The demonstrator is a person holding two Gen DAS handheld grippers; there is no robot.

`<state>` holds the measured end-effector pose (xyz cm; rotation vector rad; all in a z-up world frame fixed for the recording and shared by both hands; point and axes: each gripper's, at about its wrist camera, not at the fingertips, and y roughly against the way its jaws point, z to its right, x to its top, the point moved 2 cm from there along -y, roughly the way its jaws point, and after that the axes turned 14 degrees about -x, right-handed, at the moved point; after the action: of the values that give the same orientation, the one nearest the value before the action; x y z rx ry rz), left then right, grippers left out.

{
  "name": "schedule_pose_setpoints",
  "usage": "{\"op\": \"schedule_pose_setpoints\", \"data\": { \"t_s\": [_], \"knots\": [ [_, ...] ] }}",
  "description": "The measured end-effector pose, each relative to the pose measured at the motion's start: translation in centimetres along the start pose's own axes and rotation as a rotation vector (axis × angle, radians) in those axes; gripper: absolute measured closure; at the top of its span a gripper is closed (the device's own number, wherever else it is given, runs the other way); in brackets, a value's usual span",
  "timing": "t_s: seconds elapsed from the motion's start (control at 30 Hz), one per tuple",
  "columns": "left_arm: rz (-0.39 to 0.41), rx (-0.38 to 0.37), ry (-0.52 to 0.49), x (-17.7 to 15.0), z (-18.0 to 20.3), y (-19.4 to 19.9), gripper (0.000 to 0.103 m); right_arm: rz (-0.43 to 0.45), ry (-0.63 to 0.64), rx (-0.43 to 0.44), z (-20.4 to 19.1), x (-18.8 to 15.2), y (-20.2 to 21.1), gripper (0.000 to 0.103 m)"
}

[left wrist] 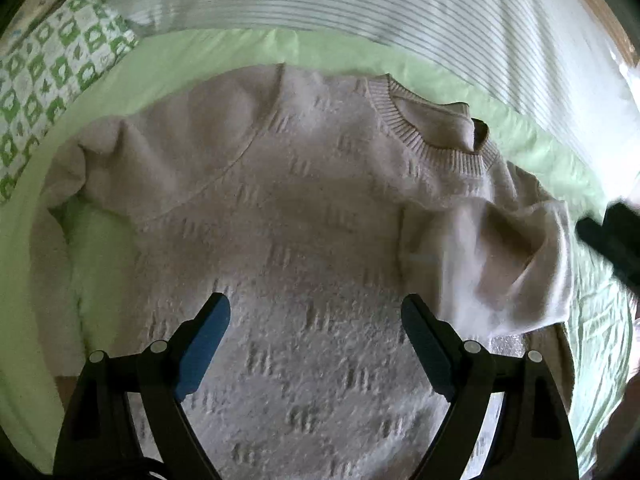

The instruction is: Fold small clothes

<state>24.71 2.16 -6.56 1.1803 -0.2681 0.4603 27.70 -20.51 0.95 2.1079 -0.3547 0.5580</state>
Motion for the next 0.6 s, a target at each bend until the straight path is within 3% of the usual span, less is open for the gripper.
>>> {"op": "schedule_pose_setpoints", "data": {
  "t_s": [0.1, 0.27, 0.43, 0.5, 0.57, 0.6],
  "knots": [
    [-0.023, -0.029, 0.016, -0.3, 0.1, -0.6, 0.015, 0.012, -0.103, 0.003, 3.1, -1.4, 1.2, 0.057],
    [-0.056, -0.065, -0.048, 0.3, 2.9, -2.6, 0.015, 0.047, -0.223, -0.117, 8.1, -3.7, 4.0, 0.052],
    [-0.047, -0.03, -0.279, 0.4, 8.3, -3.2, 0.014, 0.078, -0.31, -0.2, 12.4, -3.8, 6.0, 0.052],
    [-0.029, 0.013, -0.416, 0.0, 10.7, -2.9, 0.013, 0.089, -0.331, -0.218, 13.3, -3.9, 6.4, 0.052],
    [-0.016, 0.077, -0.567, -0.7, 12.6, -3.0, 0.008, 0.107, -0.354, -0.224, 13.9, -3.9, 6.6, 0.052],
    [-0.015, 0.163, -0.68, -1.3, 13.6, -3.8, 0.007, 0.109, -0.364, -0.224, 14.3, -4.0, 6.7, 0.052]
  ]
}}
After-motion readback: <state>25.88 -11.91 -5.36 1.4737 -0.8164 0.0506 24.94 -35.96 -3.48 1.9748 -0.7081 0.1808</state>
